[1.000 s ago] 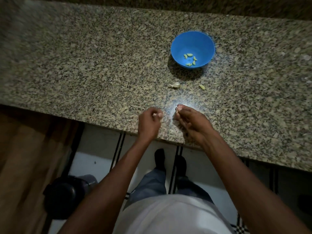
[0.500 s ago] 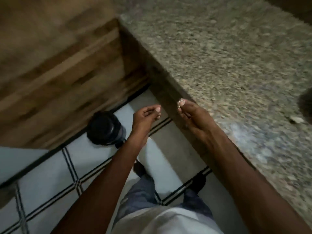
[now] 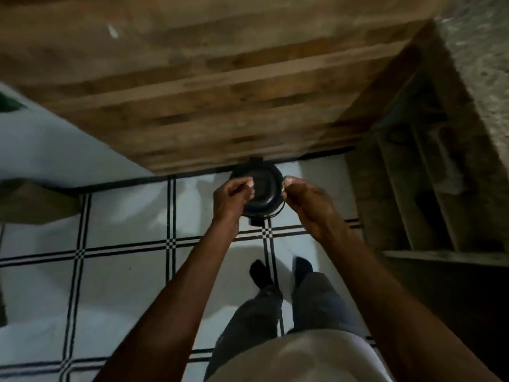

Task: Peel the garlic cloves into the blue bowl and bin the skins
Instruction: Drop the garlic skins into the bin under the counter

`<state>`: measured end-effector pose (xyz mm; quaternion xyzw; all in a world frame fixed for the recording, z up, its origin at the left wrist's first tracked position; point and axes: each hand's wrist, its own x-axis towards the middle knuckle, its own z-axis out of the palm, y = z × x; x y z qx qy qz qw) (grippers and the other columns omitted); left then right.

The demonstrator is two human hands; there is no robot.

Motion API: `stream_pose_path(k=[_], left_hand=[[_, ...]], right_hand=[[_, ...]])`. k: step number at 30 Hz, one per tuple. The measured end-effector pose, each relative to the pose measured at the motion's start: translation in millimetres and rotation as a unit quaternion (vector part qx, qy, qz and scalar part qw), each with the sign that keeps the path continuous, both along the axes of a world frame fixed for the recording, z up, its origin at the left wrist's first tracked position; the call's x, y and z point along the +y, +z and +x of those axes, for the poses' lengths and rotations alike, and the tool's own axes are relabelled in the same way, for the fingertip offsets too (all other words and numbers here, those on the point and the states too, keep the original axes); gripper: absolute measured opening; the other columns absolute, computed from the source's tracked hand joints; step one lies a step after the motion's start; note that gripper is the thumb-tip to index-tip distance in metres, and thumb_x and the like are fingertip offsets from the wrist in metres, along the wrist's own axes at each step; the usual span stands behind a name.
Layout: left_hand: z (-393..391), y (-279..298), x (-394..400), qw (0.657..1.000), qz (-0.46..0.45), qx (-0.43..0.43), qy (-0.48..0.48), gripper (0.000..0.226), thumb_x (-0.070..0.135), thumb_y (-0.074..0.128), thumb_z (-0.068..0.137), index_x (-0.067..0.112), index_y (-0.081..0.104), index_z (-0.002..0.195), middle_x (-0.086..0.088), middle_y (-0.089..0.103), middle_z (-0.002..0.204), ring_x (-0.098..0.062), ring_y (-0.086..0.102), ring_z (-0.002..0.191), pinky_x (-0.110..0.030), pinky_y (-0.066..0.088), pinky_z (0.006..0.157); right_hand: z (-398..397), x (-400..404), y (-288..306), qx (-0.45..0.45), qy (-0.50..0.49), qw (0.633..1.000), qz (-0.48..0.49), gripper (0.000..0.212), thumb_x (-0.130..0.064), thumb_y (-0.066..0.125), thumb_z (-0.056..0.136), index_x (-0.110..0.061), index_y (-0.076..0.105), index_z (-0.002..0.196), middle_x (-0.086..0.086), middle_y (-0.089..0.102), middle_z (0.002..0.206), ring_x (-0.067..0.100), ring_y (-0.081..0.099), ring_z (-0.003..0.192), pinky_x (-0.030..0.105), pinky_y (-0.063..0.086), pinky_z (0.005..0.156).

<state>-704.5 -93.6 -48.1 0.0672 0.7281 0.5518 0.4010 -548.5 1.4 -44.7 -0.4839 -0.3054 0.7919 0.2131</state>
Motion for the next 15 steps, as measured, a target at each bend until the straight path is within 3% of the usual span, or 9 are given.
stream_pose_path(k=[2, 7, 10, 15], left_hand=[[-22, -11, -4, 1.0, -0.005, -0.003, 0.025, 0.018, 0.003, 0.072, 0.094, 0.015, 0.076, 0.106, -0.01, 0.077, 0.113, -0.023, 0.073, 0.105, -0.026, 0.059, 0.084], [-57, -47, -9, 0.996, -0.045, -0.028, 0.07, 0.018, 0.007, 0.075, 0.093, 0.007, 0.074, 0.111, -0.01, 0.077, 0.107, -0.022, 0.074, 0.1, -0.029, 0.061, 0.087], [-75, -73, -5, 0.992, -0.076, -0.034, 0.092, 0.017, 0.007, 0.077, 0.092, 0.004, 0.073, 0.108, -0.007, 0.077, 0.094, -0.017, 0.075, 0.086, -0.02, 0.059, 0.074], [-96, -135, 6, 0.988, -0.097, -0.074, 0.098, 0.014, 0.005, 0.078, 0.091, 0.002, 0.073, 0.104, -0.009, 0.077, 0.087, -0.021, 0.073, 0.083, -0.029, 0.057, 0.078]], right_hand=[[-24, 1, -17, -0.018, 0.011, 1.0, -0.012, 0.031, -0.015, 0.077, 0.092, 0.0, 0.073, 0.119, 0.021, 0.073, 0.122, 0.033, 0.071, 0.116, 0.043, 0.058, 0.104], [-71, 8, -58, -0.082, 0.045, 0.995, -0.019, 0.013, -0.017, 0.077, 0.094, -0.011, 0.076, 0.105, 0.014, 0.077, 0.11, 0.029, 0.074, 0.109, 0.045, 0.058, 0.102], [-95, 12, -90, -0.113, 0.057, 0.991, -0.035, 0.025, -0.022, 0.079, 0.093, -0.01, 0.073, 0.113, 0.015, 0.076, 0.112, 0.026, 0.075, 0.104, 0.042, 0.06, 0.099], [-129, 28, -153, -0.152, 0.059, 0.984, -0.067, 0.038, -0.018, 0.081, 0.091, -0.003, 0.069, 0.123, 0.018, 0.075, 0.113, 0.028, 0.074, 0.104, 0.04, 0.06, 0.098]])
